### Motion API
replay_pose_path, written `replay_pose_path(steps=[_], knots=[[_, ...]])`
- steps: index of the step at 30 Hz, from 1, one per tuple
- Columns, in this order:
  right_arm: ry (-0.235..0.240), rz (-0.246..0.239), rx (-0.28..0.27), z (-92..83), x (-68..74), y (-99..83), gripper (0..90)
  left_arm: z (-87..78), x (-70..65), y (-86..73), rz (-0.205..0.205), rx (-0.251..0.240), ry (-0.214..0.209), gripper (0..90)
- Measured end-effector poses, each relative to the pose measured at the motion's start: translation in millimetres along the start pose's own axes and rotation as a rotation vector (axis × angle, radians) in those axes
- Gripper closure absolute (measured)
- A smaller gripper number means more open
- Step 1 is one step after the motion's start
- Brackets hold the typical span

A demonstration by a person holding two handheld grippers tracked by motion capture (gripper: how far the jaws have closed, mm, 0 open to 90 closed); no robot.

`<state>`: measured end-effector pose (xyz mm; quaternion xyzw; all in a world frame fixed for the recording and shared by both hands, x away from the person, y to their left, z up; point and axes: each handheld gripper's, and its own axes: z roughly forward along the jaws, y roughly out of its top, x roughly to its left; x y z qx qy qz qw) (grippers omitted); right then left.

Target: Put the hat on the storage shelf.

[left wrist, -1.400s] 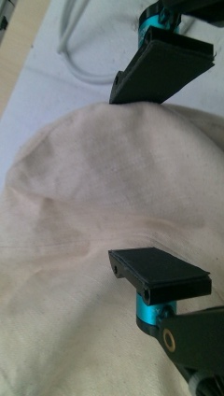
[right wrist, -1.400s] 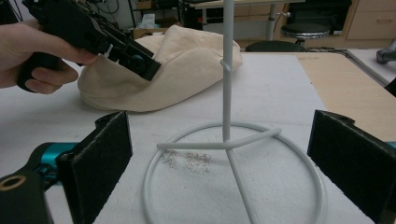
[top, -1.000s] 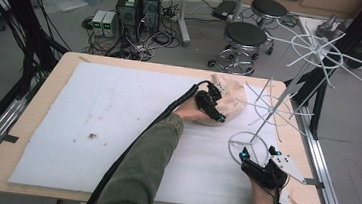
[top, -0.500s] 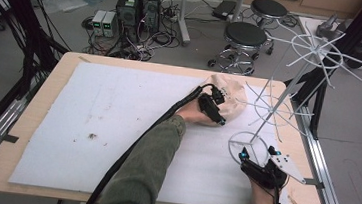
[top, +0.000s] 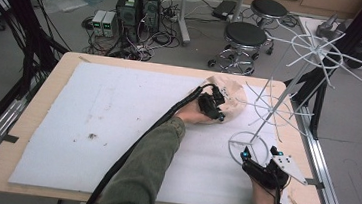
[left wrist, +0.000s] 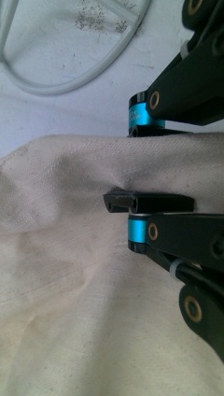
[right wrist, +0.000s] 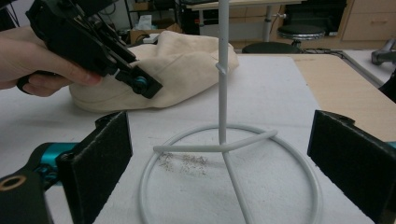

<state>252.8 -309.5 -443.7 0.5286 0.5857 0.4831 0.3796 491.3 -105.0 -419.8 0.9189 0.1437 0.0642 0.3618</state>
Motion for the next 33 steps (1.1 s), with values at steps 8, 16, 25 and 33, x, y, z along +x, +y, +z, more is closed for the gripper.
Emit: replay_pose_path(steps=[8,16,25,33], knots=[[-0.017,0.004,-0.017,-3.0,-0.5,0.9,5.6,-13.8,-1.7,-2.5,-0.009,-0.071,0.009,78.1],[-0.016,0.009,-0.02,-4.3,-0.9,1.1,5.6,-37.1,-4.1,0.2,-0.022,-0.157,0.033,77.2],[-0.009,0.005,-0.014,-3.8,-0.1,1.0,5.6,-61.5,-8.2,-1.3,-0.019,-0.224,0.049,76.8],[-0.013,0.005,-0.015,-4.5,-0.4,0.9,5.6,-86.1,-3.6,-9.2,-0.043,-0.31,0.085,76.7]])
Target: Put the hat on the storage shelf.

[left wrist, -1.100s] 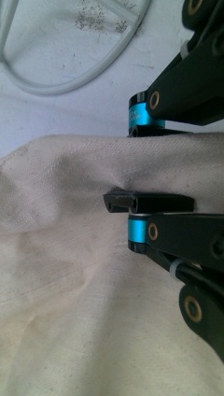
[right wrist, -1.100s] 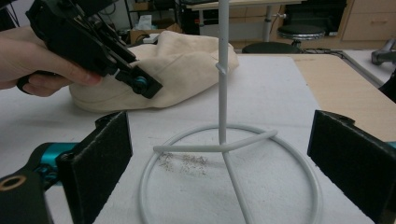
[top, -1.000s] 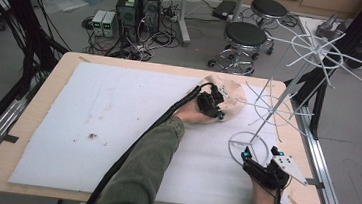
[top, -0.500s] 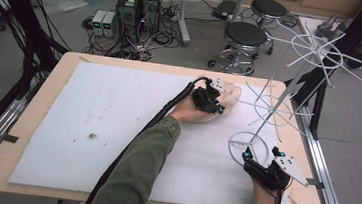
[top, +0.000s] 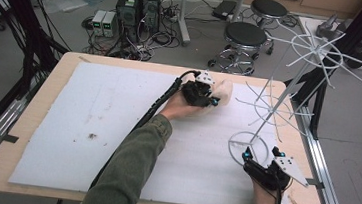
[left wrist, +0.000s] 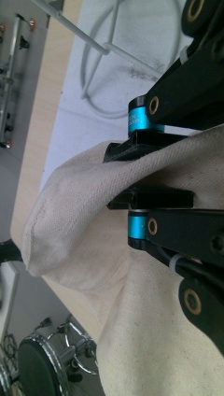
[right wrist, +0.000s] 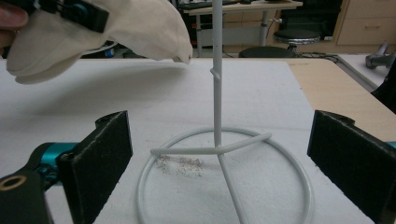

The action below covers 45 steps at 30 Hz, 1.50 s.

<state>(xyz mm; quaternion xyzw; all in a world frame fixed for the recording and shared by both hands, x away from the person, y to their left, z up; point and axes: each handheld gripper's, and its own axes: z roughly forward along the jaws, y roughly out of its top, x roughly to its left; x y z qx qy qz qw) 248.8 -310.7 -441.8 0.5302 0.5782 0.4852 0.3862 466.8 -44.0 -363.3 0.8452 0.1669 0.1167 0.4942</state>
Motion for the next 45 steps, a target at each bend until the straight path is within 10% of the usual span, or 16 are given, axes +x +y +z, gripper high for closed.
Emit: replay_pose_path(steps=[22,41,45], knots=[[0.003,-0.004,-0.003,-2.9,0.6,0.3,5.6,-75.8,3.7,13.8,-0.059,-0.371,-0.04,76.8],[0.004,-0.001,-0.006,-4.4,2.7,0.4,5.6,-148.8,-7.7,34.5,-0.102,-0.817,-0.187,77.3],[0.004,0.0,-0.013,-5.6,3.1,1.1,5.6,-165.5,-9.0,43.3,-0.067,-0.847,-0.194,77.3]])
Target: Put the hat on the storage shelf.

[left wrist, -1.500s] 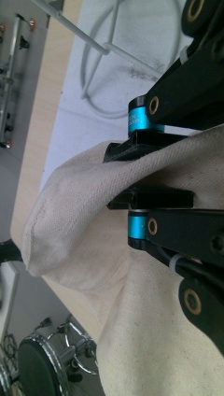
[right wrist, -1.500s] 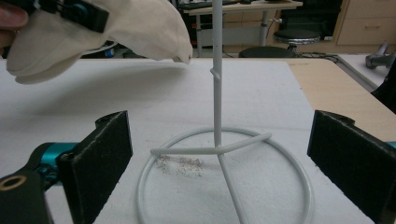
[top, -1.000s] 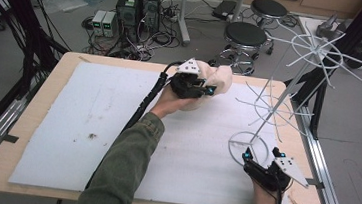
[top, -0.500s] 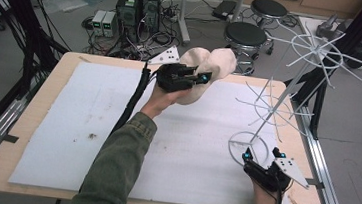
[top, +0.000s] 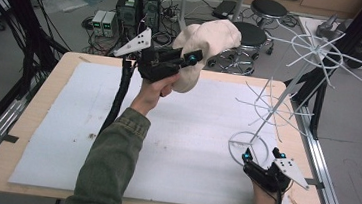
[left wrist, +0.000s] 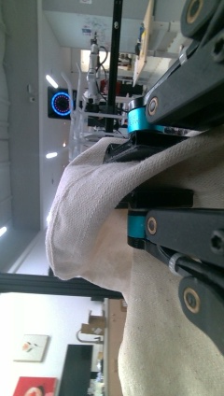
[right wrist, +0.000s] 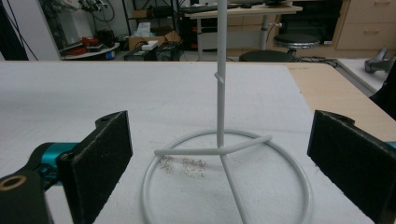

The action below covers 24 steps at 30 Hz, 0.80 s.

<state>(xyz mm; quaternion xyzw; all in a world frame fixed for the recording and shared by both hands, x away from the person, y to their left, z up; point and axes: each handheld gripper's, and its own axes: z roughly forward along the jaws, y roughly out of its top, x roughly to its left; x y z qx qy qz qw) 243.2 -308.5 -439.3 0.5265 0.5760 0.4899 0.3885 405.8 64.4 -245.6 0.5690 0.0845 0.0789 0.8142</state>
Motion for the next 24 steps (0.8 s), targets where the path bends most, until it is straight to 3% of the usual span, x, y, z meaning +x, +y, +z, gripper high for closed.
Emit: replay_pose_path(steps=[5,24], knots=[[0.0,0.001,-0.003,0.2,-0.3,0.2,5.6,0.0,-7.4,19.2,0.017,-0.047,-0.019,77.4],[0.015,0.002,-0.012,-0.1,1.5,1.2,5.6,29.1,-38.0,91.7,0.13,-0.105,-0.065,77.4]])
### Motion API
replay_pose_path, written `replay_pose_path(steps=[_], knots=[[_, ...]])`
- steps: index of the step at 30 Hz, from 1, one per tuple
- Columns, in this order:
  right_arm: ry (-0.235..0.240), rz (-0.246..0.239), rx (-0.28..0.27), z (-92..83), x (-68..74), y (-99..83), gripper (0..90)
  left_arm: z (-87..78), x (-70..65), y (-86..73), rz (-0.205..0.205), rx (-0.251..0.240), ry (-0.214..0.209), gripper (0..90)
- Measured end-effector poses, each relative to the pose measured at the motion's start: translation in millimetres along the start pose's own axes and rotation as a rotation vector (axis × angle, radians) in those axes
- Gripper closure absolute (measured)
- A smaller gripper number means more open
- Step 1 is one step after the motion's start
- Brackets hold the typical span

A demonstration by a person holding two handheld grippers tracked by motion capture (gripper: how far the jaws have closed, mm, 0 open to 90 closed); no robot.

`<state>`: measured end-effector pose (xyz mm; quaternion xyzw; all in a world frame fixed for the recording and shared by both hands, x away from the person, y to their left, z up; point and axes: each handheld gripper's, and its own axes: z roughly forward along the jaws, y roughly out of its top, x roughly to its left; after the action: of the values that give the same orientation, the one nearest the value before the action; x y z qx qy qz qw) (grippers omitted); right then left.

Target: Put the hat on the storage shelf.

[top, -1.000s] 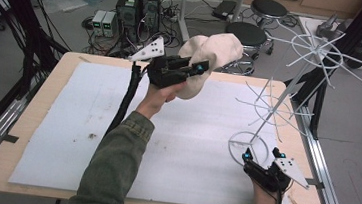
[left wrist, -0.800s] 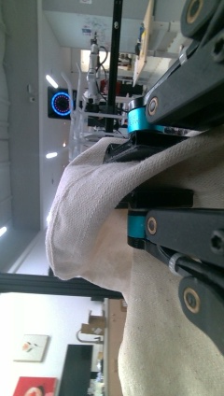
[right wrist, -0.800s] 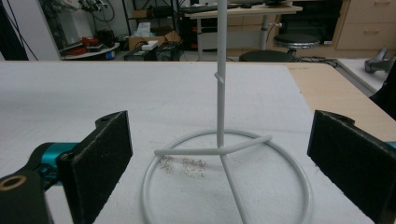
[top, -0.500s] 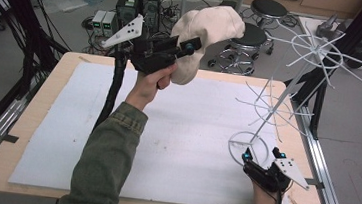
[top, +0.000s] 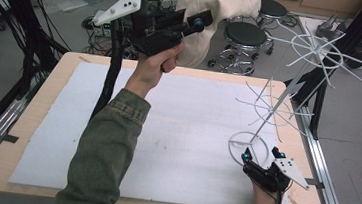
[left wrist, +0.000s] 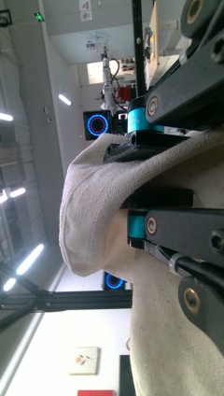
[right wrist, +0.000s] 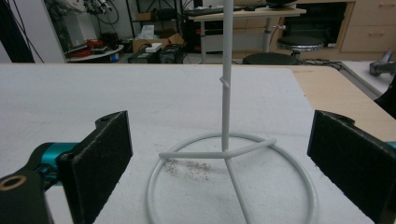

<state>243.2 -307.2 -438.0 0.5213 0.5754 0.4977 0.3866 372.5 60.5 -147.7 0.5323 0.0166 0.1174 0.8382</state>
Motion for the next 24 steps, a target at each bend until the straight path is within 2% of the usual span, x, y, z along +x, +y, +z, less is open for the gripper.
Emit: replay_pose_path(steps=[4,10,17,21,24], knots=[[-0.001,-0.009,0.001,-0.6,-1.2,-0.1,5.6,9.0,-6.4,18.1,0.03,-0.011,-0.012,77.4],[-0.003,-0.002,0.002,-0.2,-1.1,-0.3,5.6,16.7,-5.3,33.4,0.034,-0.035,-0.001,77.3],[-0.003,0.0,0.001,0.5,-0.7,-0.2,5.6,30.9,-0.4,39.4,0.008,-0.064,-0.017,77.3],[-0.001,0.003,0.004,0.1,-1.9,-0.4,5.7,38.6,-4.4,39.8,0.004,-0.07,-0.034,77.2],[0.002,0.007,0.004,-0.8,-1.8,0.0,5.7,45.4,-10.1,38.8,-0.008,-0.088,-0.067,77.2]])
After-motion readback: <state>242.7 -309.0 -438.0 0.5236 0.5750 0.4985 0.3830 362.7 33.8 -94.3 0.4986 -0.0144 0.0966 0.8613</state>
